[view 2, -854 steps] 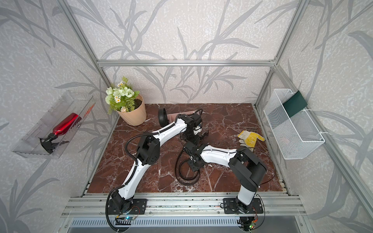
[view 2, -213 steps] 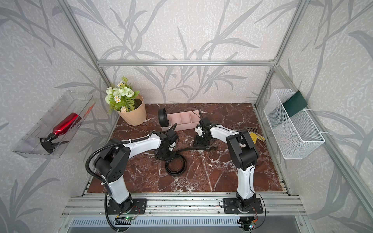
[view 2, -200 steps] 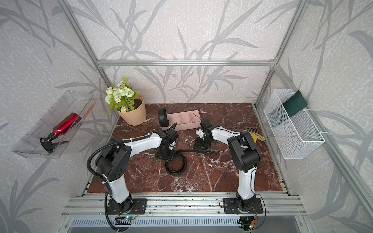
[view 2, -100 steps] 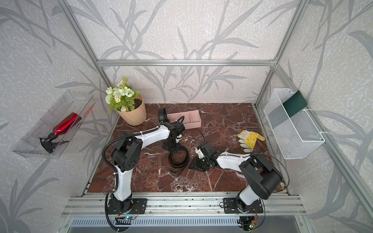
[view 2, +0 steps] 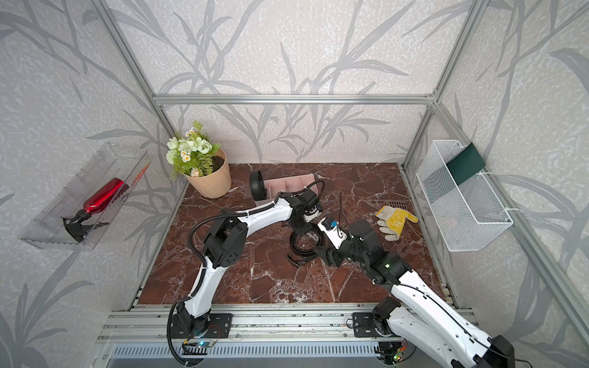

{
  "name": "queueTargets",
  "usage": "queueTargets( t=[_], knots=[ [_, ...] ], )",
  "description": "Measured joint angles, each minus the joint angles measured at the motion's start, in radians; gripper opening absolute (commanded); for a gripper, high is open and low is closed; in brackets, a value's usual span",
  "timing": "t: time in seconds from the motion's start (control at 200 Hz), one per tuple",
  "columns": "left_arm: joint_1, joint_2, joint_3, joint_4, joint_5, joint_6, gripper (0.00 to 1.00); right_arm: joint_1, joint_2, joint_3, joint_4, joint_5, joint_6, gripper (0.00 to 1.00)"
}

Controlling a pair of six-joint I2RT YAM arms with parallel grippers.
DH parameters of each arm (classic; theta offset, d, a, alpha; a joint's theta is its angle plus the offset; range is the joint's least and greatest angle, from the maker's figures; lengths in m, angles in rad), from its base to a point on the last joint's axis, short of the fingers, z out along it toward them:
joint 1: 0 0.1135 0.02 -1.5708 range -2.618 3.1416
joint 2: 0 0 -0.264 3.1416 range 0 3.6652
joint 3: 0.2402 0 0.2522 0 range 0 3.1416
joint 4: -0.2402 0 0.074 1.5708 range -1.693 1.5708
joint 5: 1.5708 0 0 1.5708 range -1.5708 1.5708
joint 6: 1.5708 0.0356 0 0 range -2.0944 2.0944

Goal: Place the belts into the storage roll
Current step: Roll the belt at the center of the board.

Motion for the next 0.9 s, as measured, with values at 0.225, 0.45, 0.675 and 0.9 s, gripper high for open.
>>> queueTargets(
  t=[0.225, 0.45, 0.675, 0.9],
  knots=[
    [-0.021, 0.078, 0.132, -0.029, 0.029, 0.068, 0.00, 0.011, 0.042, -0.018, -0.125, 0.037, -0.394, 0.72],
    [-0.033, 0.101, 0.174, -0.052, 0.018, 0.097, 0.00, 0.027, 0.144, -0.095, -0.105, 0.146, -0.677, 0.75],
    [-0.048, 0.112, 0.187, -0.053, 0.010, 0.136, 0.00, 0.027, 0.366, -0.081, -0.043, 0.180, -0.827, 0.75],
    [-0.068, 0.113, 0.186, -0.037, 0.009, 0.172, 0.00, 0.016, 0.513, -0.017, 0.015, 0.185, -0.898, 0.75]
  ],
)
